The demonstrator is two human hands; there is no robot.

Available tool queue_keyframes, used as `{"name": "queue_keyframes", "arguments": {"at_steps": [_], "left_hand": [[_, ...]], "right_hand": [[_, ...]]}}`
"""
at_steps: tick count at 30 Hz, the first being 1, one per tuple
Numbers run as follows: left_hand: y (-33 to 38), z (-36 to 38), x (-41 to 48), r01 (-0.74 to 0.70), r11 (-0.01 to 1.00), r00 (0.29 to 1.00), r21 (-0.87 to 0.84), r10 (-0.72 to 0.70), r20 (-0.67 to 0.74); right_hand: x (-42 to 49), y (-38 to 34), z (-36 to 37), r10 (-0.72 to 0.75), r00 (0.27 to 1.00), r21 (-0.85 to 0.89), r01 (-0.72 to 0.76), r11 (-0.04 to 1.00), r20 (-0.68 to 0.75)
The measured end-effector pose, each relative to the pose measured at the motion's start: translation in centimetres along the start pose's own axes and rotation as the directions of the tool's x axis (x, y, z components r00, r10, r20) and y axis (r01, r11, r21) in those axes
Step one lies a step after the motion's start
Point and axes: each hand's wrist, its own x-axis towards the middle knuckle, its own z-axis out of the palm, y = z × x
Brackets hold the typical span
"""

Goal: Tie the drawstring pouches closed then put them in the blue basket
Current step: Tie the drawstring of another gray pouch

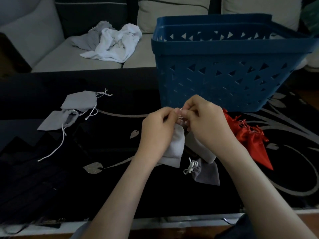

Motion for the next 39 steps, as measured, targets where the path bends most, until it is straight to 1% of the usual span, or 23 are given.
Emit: {"name": "queue_keyframes", "arguments": {"at_steps": [3, 5, 7, 11, 13, 15, 16, 18, 20, 21, 22, 23, 24, 25, 26, 27, 28, 30, 32, 34, 36, 37, 39], "left_hand": [[-0.2, -0.2, 0.4, 0.114, 0.976, 0.992, -0.187, -0.102, 0.072], [-0.1, -0.4, 0.5, 0.179, 0.932, 0.982, -0.315, -0.150, 0.113], [0.1, -0.5, 0.5, 0.211, 0.891, 0.976, -0.402, -0.170, 0.135], [0.3, -0.3, 0.4, 0.192, 0.844, 0.981, -0.501, -0.153, 0.118], [0.3, -0.2, 0.3, 0.149, 0.849, 0.989, -0.508, -0.118, 0.093], [0.2, -0.1, 0.2, 0.111, 0.859, 0.994, -0.499, -0.097, 0.055], [0.1, 0.0, 0.2, 0.099, 0.867, 0.995, -0.488, -0.094, 0.034], [-0.1, 0.1, 0.2, 0.073, 0.889, 0.996, -0.452, -0.087, -0.010], [-0.2, 0.1, 0.2, 0.035, 0.926, 0.997, -0.376, -0.059, -0.052], [-0.3, 0.1, 0.1, -0.005, 0.954, 0.996, -0.299, -0.022, -0.086], [-0.4, 0.0, 0.1, -0.077, 0.985, 0.988, -0.153, 0.056, -0.142], [-0.4, -0.1, 0.1, -0.158, 0.987, 0.967, 0.030, 0.161, -0.198], [-0.4, -0.2, 0.0, -0.215, 0.962, 0.942, 0.167, 0.250, -0.225], [-0.4, -0.3, 0.0, -0.228, 0.952, 0.934, 0.203, 0.273, -0.231], [-0.2, -0.5, 0.1, -0.206, 0.966, 0.945, 0.153, 0.237, -0.225], [-0.2, -0.7, 0.2, -0.161, 0.985, 0.964, 0.054, 0.169, -0.207], [-0.2, -0.9, 0.3, -0.111, 0.992, 0.979, -0.067, 0.098, -0.176], [0.2, -1.0, 0.4, -0.019, 0.952, 0.995, -0.304, -0.011, -0.097], [0.6, -0.8, 0.4, 0.055, 0.867, 0.997, -0.495, -0.076, -0.023], [0.9, -0.8, 0.4, 0.118, 0.788, 0.993, -0.605, -0.104, 0.058], [1.2, -1.1, 0.5, 0.173, 0.717, 0.984, -0.675, -0.099, 0.148], [1.3, -1.2, 0.6, 0.190, 0.691, 0.980, -0.698, -0.089, 0.178], [1.3, -1.4, 0.7, 0.195, 0.663, 0.976, -0.723, -0.058, 0.210]], "right_hand": [[-0.2, -0.6, -0.2, -0.056, 0.998, 0.001, 0.056, 0.998, -0.025], [-0.3, -1.0, -0.4, -0.077, 0.997, 0.046, 0.078, 0.996, -0.019], [-0.3, -1.1, -0.6, -0.074, 0.997, 0.102, 0.074, 0.992, 0.000], [0.0, -0.5, -0.6, 0.018, 0.994, 0.146, -0.033, 0.989, 0.107], [0.0, -0.4, -0.4, 0.047, 0.985, 0.154, -0.073, 0.985, 0.164], [-0.1, -0.5, -0.1, 0.067, 0.984, 0.180, -0.097, 0.979, 0.167], [-0.2, -0.5, 0.0, 0.077, 0.987, 0.172, -0.101, 0.980, 0.142], [-0.2, -0.8, 0.0, 0.076, 0.992, 0.088, -0.085, 0.992, 0.102], [-0.3, -1.1, -0.1, 0.061, 0.994, 0.018, -0.063, 0.998, 0.092], [-0.4, -1.1, -0.1, 0.053, 0.995, -0.004, -0.053, 0.999, 0.086], [-0.3, -1.2, -0.1, 0.041, 0.996, -0.028, -0.039, 0.999, 0.076], [-0.3, -1.2, -0.2, 0.025, 0.998, -0.049, -0.022, 0.999, 0.066], [-0.3, -1.3, -0.3, 0.017, 0.998, -0.059, -0.013, 0.998, 0.062], [-0.3, -1.3, -0.4, 0.023, 0.997, -0.045, -0.020, 0.999, 0.072], [-0.2, -1.4, -0.5, 0.046, 0.995, 0.014, -0.047, 0.999, 0.093], [-0.2, -1.4, -0.6, 0.079, 0.988, 0.123, -0.096, 0.988, 0.133], [-0.2, -1.6, -0.7, 0.114, 0.975, 0.259, -0.162, 0.952, 0.191], [-0.2, -1.6, -0.8, 0.162, 0.934, 0.487, -0.309, 0.817, 0.319], [-0.1, -1.4, -1.1, 0.178, 0.890, 0.622, -0.426, 0.657, 0.420], [0.0, -1.2, -1.6, 0.157, 0.847, 0.686, -0.508, 0.520, 0.508], [-0.1, -1.2, -2.0, 0.102, 0.816, 0.710, -0.550, 0.439, 0.569], [-0.1, -1.2, -2.1, 0.075, 0.806, 0.714, -0.559, 0.422, 0.587], [-0.1, -1.2, -2.3, 0.046, 0.794, 0.710, -0.565, 0.421, 0.606]]}}
